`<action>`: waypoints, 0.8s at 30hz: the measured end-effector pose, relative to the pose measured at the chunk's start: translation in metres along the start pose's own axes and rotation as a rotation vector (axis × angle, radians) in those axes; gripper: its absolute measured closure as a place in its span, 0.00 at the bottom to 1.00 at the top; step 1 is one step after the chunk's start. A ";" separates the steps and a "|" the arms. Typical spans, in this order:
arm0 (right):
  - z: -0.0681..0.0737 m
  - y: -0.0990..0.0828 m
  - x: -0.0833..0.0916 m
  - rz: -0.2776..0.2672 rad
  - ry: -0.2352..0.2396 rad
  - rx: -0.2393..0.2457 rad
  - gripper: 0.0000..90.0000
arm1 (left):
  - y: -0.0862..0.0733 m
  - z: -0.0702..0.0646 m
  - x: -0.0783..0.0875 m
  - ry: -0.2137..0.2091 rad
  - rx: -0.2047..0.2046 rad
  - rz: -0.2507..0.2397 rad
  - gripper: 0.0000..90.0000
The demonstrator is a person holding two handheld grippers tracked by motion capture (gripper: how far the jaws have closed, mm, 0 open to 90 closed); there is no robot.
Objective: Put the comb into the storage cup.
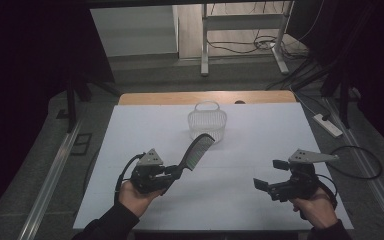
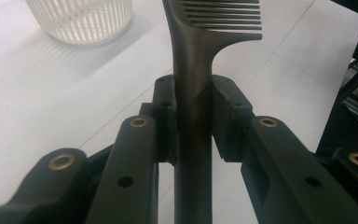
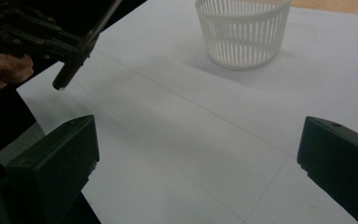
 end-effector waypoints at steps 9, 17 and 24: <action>0.006 0.010 -0.011 0.008 0.047 -0.035 0.00 | 0.005 -0.003 -0.004 -0.018 -0.013 -0.008 0.80; 0.010 0.018 -0.018 0.012 0.084 -0.066 0.00 | 0.009 -0.007 -0.008 -0.025 -0.027 -0.017 0.80; 0.014 0.026 -0.027 0.019 0.096 -0.055 0.00 | 0.009 -0.008 -0.009 -0.023 -0.038 -0.015 0.80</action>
Point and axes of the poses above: each handheld gripper's, and its own axes: x roughly backward along the jaws, y roughly out of its top, z roughly to its left, the point moved 10 cm from there along -x, roughly forward along the jaws, and after that the axes turned 8 degrees about -x, right-handed, at the moved point
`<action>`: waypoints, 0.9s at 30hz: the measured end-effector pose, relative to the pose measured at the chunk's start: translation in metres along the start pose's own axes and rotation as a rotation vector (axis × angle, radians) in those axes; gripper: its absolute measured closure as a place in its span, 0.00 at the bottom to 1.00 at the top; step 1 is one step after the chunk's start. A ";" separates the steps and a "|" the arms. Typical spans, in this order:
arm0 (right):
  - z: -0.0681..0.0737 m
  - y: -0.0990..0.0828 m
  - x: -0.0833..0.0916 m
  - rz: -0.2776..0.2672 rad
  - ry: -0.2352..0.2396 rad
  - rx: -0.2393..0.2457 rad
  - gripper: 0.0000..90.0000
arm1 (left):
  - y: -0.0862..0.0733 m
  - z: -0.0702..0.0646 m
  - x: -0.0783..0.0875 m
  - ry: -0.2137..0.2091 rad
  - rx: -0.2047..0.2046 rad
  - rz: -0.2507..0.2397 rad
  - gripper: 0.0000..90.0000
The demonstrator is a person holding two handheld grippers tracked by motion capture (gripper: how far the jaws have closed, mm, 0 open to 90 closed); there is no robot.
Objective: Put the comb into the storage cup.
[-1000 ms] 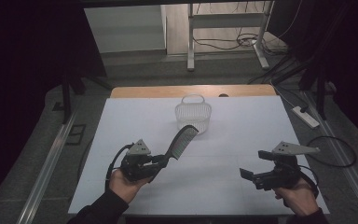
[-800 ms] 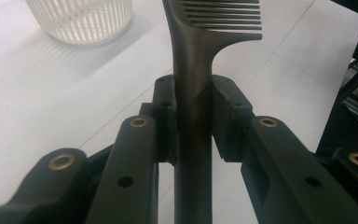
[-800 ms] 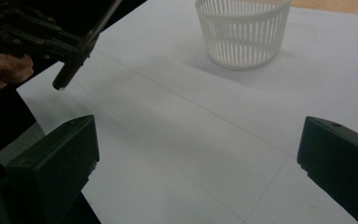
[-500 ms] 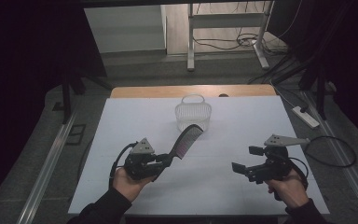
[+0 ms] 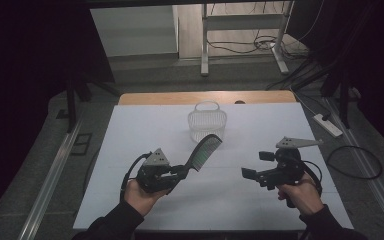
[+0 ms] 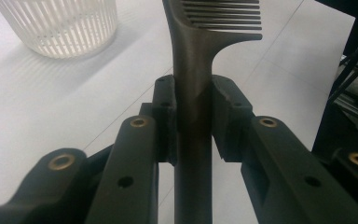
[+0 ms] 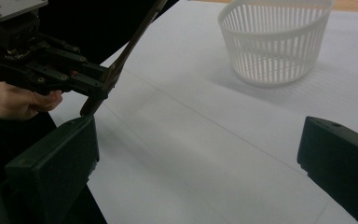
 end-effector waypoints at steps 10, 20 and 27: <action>0.002 0.006 -0.017 0.044 0.010 -0.020 0.00 | -0.003 -0.005 -0.005 -0.009 -0.018 0.015 0.80; 0.008 0.016 -0.029 0.059 0.048 -0.066 0.00 | -0.004 -0.009 -0.008 -0.012 -0.030 0.022 0.80; 0.011 0.028 -0.045 0.061 0.060 -0.068 0.00 | -0.004 -0.013 -0.009 -0.021 -0.039 0.021 0.80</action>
Point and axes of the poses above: each handheld gripper's, and its own axes: x roughly backward along the jaws, y roughly out of its top, z roughly to its left, the point moved 10 cm from there along -x, roughly forward along the jaws, and after that the axes turned 8 degrees about -x, right-handed, at the moved point
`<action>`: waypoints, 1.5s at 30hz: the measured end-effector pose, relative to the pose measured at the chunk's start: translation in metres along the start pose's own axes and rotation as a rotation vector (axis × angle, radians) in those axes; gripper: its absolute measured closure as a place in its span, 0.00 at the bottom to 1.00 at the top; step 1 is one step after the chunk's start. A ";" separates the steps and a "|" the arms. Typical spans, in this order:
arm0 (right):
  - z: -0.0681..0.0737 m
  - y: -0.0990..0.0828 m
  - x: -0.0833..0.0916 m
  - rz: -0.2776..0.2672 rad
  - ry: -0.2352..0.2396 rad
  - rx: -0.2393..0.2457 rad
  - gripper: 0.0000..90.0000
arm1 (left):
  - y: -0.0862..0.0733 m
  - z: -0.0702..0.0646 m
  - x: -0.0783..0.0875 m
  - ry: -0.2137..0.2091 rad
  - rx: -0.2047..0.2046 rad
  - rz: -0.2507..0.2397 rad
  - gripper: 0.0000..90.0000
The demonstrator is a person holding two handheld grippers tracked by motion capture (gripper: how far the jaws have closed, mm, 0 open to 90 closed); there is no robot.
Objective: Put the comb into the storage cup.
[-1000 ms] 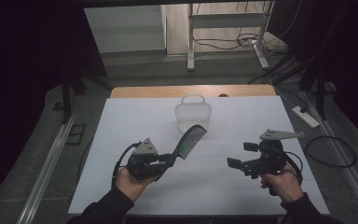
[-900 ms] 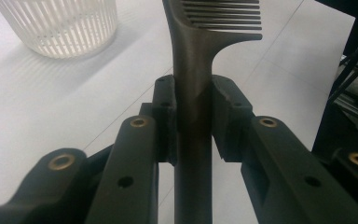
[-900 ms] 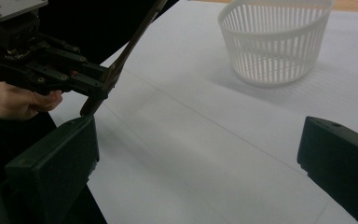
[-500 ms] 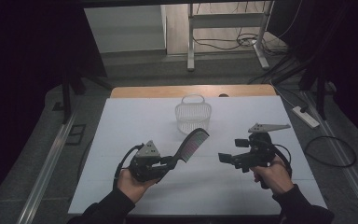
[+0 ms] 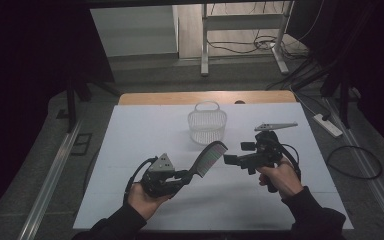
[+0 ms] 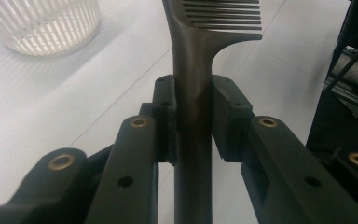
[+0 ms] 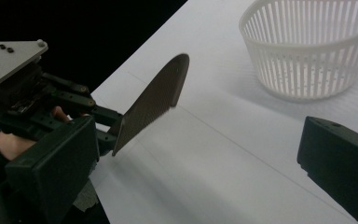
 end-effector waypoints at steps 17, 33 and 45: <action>0.000 0.011 -0.025 0.087 -0.016 -0.054 0.00 | 0.001 -0.004 -0.002 -0.021 -0.010 -0.005 0.80; 0.008 0.017 -0.048 0.133 0.022 -0.095 0.00 | 0.001 -0.006 -0.004 -0.022 -0.027 0.000 0.80; 0.008 0.022 -0.040 0.094 0.103 -0.175 0.55 | -0.001 -0.004 -0.005 0.003 -0.032 0.015 0.80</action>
Point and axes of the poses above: each handheld gripper's, and its own axes: x roughly backward along the jaws, y roughly out of its top, z roughly to its left, the point moved 10 cm from there along -x, roughly forward along the jaws, and after that the axes turned 8 degrees about -x, right-handed, at the moved point
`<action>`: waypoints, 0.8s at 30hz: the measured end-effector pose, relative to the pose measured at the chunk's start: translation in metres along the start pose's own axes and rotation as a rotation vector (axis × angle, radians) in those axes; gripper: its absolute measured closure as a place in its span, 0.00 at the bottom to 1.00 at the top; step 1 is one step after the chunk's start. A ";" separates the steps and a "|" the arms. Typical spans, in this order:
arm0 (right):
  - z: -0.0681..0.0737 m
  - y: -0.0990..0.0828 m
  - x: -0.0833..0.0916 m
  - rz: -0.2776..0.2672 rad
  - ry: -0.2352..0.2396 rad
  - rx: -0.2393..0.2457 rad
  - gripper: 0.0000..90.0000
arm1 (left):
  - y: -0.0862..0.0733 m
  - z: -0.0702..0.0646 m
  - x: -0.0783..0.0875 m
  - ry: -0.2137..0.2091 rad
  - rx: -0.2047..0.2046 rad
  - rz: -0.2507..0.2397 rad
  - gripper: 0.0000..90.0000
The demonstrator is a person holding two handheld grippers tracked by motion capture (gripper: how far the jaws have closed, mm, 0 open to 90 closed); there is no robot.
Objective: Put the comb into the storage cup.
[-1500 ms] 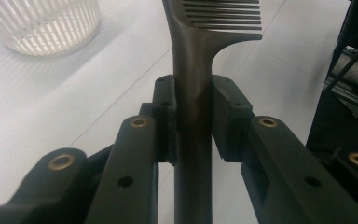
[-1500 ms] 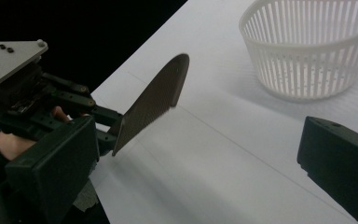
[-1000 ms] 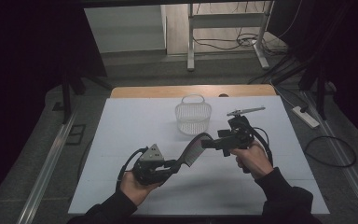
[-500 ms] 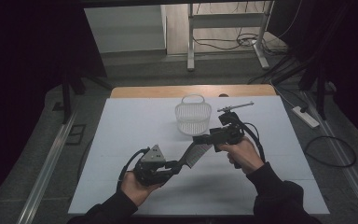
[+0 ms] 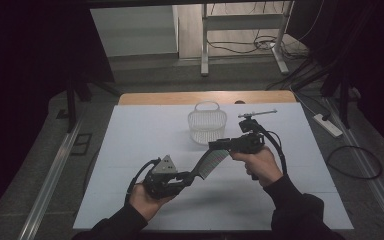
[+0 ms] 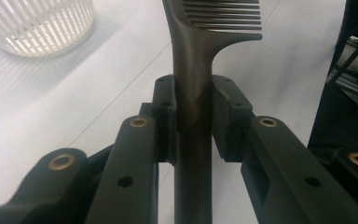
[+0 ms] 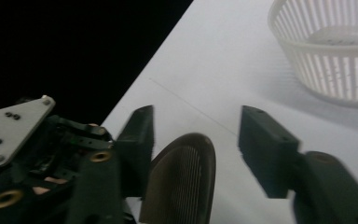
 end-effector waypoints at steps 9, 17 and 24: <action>-0.001 -0.005 -0.004 0.040 0.049 -0.055 0.75 | 0.001 0.000 0.000 0.012 -0.011 -0.002 0.80; 0.004 -0.007 -0.002 0.059 0.122 -0.143 0.93 | -0.001 -0.001 -0.004 0.012 -0.022 0.016 0.80; 0.009 -0.008 -0.002 0.056 0.124 -0.129 0.94 | -0.003 0.000 -0.006 0.001 -0.013 0.026 0.79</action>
Point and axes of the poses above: each handheld gripper's, and its own axes: x roughly backward along the jaws, y roughly out of its top, z roughly to its left, the point moved 10 cm from there along -x, roughly forward along the jaws, and after that the axes turned 8 degrees about -x, right-handed, at the moved point
